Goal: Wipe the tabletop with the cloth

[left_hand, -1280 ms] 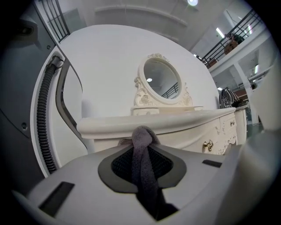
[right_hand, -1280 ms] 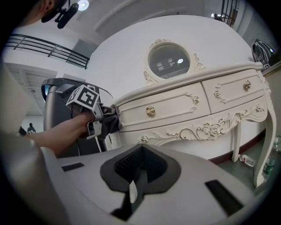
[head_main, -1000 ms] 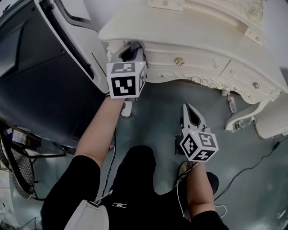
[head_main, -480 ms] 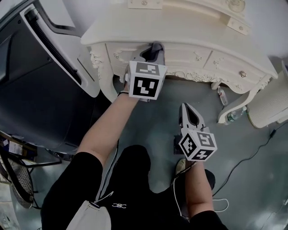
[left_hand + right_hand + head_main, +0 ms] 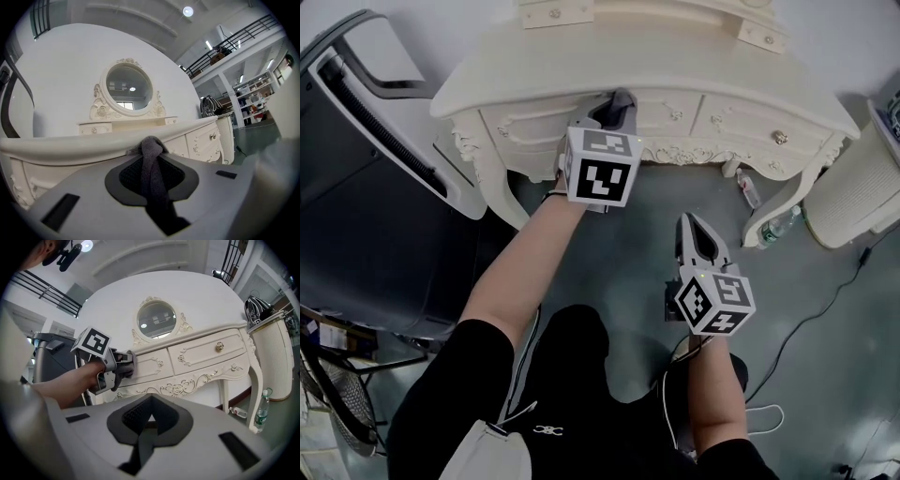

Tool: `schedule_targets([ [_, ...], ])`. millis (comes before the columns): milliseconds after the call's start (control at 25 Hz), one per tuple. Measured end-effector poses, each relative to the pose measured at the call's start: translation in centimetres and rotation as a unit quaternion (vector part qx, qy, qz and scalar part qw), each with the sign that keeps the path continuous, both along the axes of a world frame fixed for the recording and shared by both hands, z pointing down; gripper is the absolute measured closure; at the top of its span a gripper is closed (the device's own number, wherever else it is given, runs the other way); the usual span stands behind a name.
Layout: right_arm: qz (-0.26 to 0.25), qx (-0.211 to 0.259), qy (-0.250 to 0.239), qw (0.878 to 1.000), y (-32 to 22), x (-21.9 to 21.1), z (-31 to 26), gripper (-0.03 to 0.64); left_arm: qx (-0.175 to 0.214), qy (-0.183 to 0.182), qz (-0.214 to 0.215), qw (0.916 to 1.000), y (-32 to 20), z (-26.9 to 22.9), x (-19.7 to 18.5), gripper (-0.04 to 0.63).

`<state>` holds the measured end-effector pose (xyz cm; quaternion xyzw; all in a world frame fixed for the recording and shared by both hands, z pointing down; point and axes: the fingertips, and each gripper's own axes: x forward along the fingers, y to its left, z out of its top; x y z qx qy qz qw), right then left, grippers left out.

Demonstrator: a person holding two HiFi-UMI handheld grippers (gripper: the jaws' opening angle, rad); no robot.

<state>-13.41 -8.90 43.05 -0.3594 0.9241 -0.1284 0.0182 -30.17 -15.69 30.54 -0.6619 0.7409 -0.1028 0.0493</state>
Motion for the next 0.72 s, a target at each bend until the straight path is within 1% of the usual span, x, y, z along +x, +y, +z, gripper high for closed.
schedule_targets([
  [160,0.012,-0.002,-0.008,1.000,-0.6,1.3,-0.3,0.614,0.005,0.011,0.025,0.9996,-2.3,0.3,2.2,0.531],
  [240,0.018,-0.003,-0.012,1.000,-0.9,2.0,-0.5,0.614,0.011,0.014,0.030,0.9994,-3.4,0.4,3.0,0.531],
  [480,0.039,0.001,-0.010,0.999,-2.1,4.7,-0.7,0.614,0.021,0.012,0.049,0.9985,-5.6,0.3,5.9,0.531],
  [560,0.046,-0.001,-0.009,0.999,-2.5,5.6,-0.5,0.614,0.026,0.011,0.049,0.9984,-6.0,0.3,6.6,0.531],
  [720,0.054,-0.008,-0.020,0.998,-3.4,7.1,-0.8,0.614,0.041,-0.006,0.046,0.9981,-6.3,0.2,7.4,0.531],
])
